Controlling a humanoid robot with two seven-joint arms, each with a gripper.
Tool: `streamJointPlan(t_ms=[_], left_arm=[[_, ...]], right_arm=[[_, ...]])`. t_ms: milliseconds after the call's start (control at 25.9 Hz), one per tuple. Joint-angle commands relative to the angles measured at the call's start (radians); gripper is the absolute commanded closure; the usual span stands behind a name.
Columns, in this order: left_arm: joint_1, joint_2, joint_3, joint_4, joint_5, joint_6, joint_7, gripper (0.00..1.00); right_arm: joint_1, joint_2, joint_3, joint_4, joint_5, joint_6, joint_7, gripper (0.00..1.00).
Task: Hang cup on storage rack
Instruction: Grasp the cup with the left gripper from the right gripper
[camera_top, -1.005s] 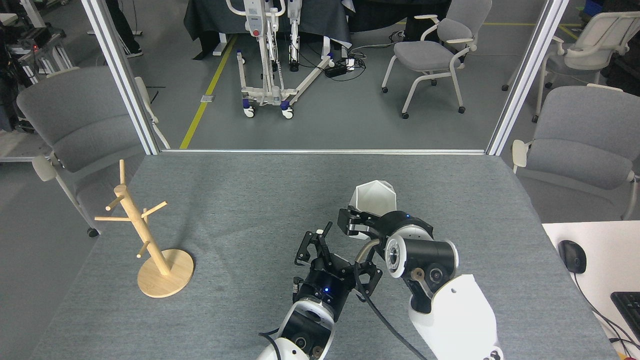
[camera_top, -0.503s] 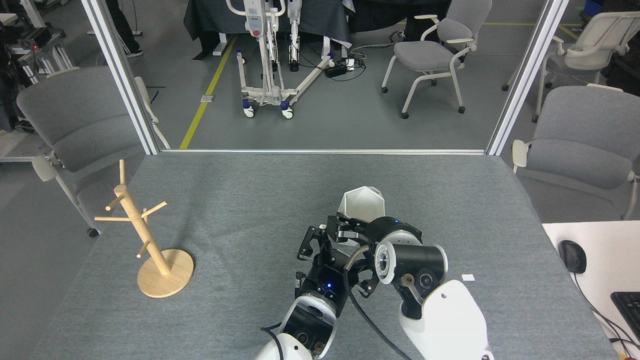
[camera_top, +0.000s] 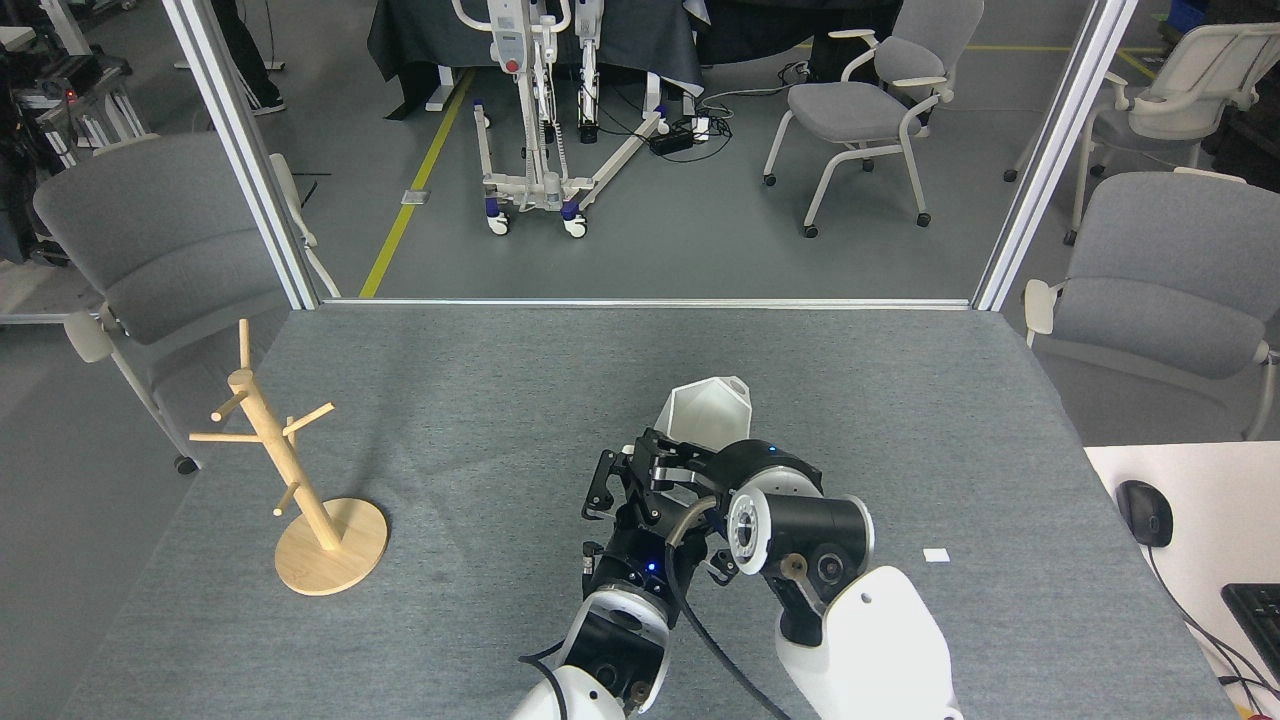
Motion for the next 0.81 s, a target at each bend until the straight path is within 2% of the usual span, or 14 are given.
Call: streamJointPlan(t_ms=[0, 39, 309, 348, 464, 580, 618, 696, 773], left_arm=[[-0.008, 0.000, -0.001, 0.001, 0.000, -0.079, 0.000, 0.08], [-0.008, 0.000, -0.001, 0.001, 0.000, -0.078, 0.000, 0.10], [-0.008, 0.001, 0.005, 0.056, 0.001, -0.065, 0.011, 0.10], [-0.008, 0.000, 0.007, 0.056, -0.003, -0.065, 0.013, 0.15], [-0.008, 0.000, 0.009, 0.058, -0.012, -0.065, 0.013, 0.40], [-0.008, 0.001, 0.009, 0.055, -0.009, -0.067, 0.005, 0.55], [-0.007, 0.001, 0.009, 0.050, -0.009, -0.070, 0.004, 0.64], [-0.007, 0.001, 0.005, 0.046, -0.009, -0.079, 0.002, 1.00], [-0.007, 0.001, 0.007, 0.046, -0.008, -0.088, 0.000, 1.00]], right_arm=[[0.008, 0.019, 0.027, 0.000, 0.000, -0.005, 0.001, 1.00], [0.010, 0.021, 0.027, 0.000, 0.000, -0.005, 0.001, 1.00], [0.014, 0.024, 0.026, 0.000, 0.000, -0.005, 0.001, 1.00], [0.016, 0.025, 0.026, 0.000, 0.000, -0.005, 0.002, 1.00], [0.016, 0.025, 0.026, 0.000, 0.000, -0.005, 0.002, 1.00], [0.016, 0.025, 0.026, 0.000, 0.000, -0.005, 0.002, 1.00], [0.016, 0.025, 0.026, 0.000, 0.000, -0.005, 0.001, 1.00], [0.016, 0.025, 0.026, 0.000, 0.000, -0.005, 0.001, 1.00], [0.016, 0.025, 0.026, 0.000, 0.000, -0.005, 0.002, 1.00]])
